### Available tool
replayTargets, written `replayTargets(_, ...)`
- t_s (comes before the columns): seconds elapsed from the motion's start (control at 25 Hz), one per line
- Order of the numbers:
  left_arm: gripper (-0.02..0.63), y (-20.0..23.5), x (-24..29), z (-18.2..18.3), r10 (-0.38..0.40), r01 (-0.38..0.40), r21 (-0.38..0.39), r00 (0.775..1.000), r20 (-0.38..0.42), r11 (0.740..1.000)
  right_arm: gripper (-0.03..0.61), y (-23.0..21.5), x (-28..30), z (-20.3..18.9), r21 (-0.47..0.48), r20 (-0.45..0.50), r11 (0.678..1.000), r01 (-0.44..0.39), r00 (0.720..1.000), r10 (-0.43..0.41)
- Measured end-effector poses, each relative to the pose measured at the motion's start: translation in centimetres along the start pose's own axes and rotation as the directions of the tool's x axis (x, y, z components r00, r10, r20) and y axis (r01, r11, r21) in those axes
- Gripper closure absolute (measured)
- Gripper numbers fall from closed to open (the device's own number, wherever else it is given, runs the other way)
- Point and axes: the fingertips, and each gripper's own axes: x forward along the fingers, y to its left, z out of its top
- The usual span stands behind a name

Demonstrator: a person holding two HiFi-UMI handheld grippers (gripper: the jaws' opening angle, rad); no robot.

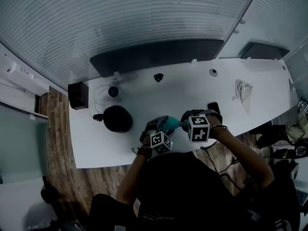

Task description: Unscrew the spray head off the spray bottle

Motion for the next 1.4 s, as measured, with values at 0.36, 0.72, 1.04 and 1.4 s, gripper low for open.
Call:
replayTargets(0.36,0.253,-0.4,-0.1,0.2,-0.036,0.035,-0.034,0.999,-0.018,0.999,0.456,0.1,1.9,0.7,-0.165,-0.115,0.986,-0.002,0.993,-0.017)
replayTargets(0.72,0.253,-1.4,1.0,-0.9,-0.06,0.084,-0.165,0.988,0.145,0.983,0.454,0.0,2.8,2.1,-0.325,-0.107,0.945,0.024,0.992,-0.062)
replayTargets(1.04,0.253,-1.4,0.7,-3.1,-0.053,0.101,-0.252,0.98,0.19,0.962,0.351,-1.1,0.4,3.1,-0.116,0.099,0.989,0.09,0.992,-0.078)
replayTargets(1.4,0.252,-1.5,-1.4,-6.5,-0.03,0.096,-0.354,0.982,0.188,0.931,0.35,-6.2,-8.2,-0.5,0.601,0.661,0.798,-0.035,0.583,-0.472)
